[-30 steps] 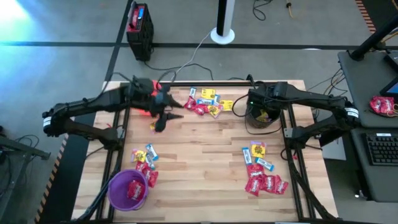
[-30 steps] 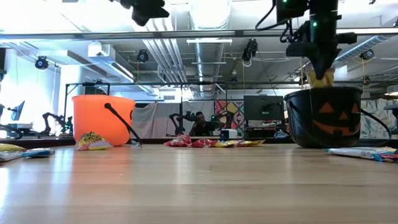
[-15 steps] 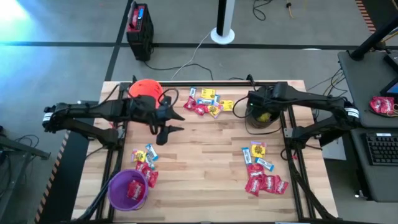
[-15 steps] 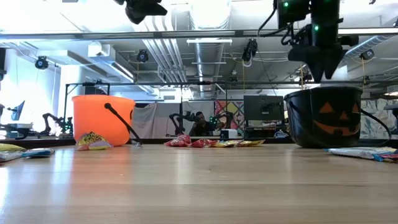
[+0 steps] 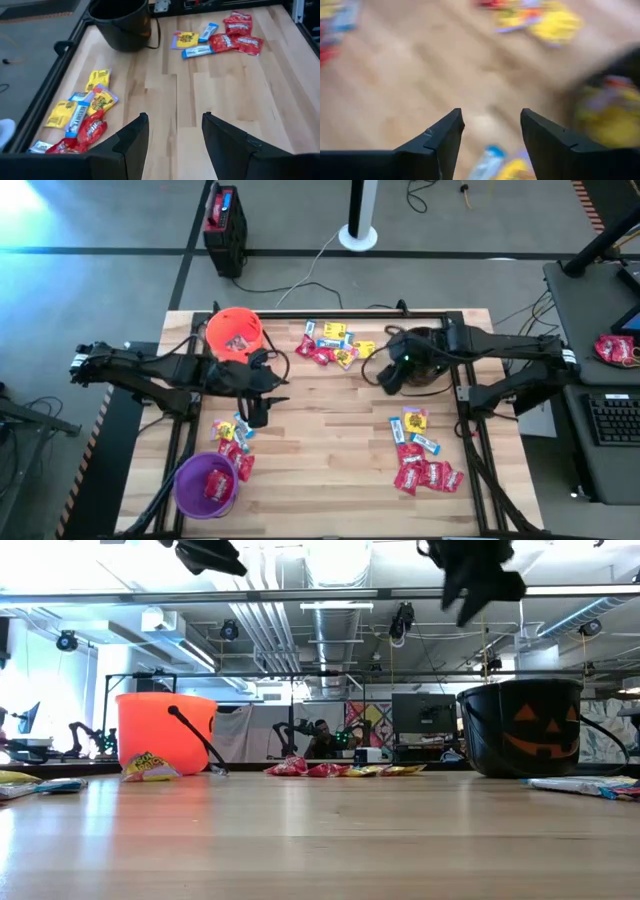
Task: Sort candy by brand, put in halloween buckets
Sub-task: Put the red candy into the purple bucket
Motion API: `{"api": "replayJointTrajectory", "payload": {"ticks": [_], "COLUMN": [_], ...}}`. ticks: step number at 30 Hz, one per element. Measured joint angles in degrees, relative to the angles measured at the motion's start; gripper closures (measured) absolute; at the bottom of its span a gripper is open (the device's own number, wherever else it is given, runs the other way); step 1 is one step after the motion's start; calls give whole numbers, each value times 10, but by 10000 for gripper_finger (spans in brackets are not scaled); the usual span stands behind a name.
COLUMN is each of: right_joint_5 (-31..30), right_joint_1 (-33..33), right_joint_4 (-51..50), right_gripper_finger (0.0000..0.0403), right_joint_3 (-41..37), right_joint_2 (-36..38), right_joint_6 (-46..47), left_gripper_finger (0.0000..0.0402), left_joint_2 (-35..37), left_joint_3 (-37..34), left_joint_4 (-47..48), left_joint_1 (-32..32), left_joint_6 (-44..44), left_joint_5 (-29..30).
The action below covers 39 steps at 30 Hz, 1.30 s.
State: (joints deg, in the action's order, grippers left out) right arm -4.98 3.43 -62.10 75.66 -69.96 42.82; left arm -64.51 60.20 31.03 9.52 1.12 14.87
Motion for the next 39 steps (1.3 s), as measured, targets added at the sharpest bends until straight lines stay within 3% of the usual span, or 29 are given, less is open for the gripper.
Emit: {"api": "replayJointTrajectory", "payload": {"ticks": [8, 13, 16, 20, 25, 30, 39], "right_joint_5": [42, 156, 199, 182, 129, 85, 99], "right_joint_1": [-115, -143, -167, -213, -272, -325, -346], "right_joint_4": [35, 19, -15, -64, -66, -62, 52], "right_gripper_finger": [225, 225, 225, 225, 225, 225, 226], "right_joint_3": [-1, -1, -1, -2, -9, -26, -126], "right_joint_2": [-79, -148, -184, -213, -219, -229, -237], "right_joint_6": [56, 73, 14, -50, -66, -23, 80], "left_gripper_finger": [233, 233, 233, 233, 233, 233, 233], "left_joint_2": [9, 23, 30, 38, 45, 52, 54], "left_joint_3": [0, 0, -6, -17, -27, -28, -30], "left_joint_4": [5, 13, 16, 16, 16, 16, 16], "left_joint_1": [31, 43, 44, 44, 43, 43, 43], "left_joint_6": [-41, -50, -49, -52, -61, -73, -90], "left_joint_5": [-25, -34, -34, -33, -2, 2, 1]}}
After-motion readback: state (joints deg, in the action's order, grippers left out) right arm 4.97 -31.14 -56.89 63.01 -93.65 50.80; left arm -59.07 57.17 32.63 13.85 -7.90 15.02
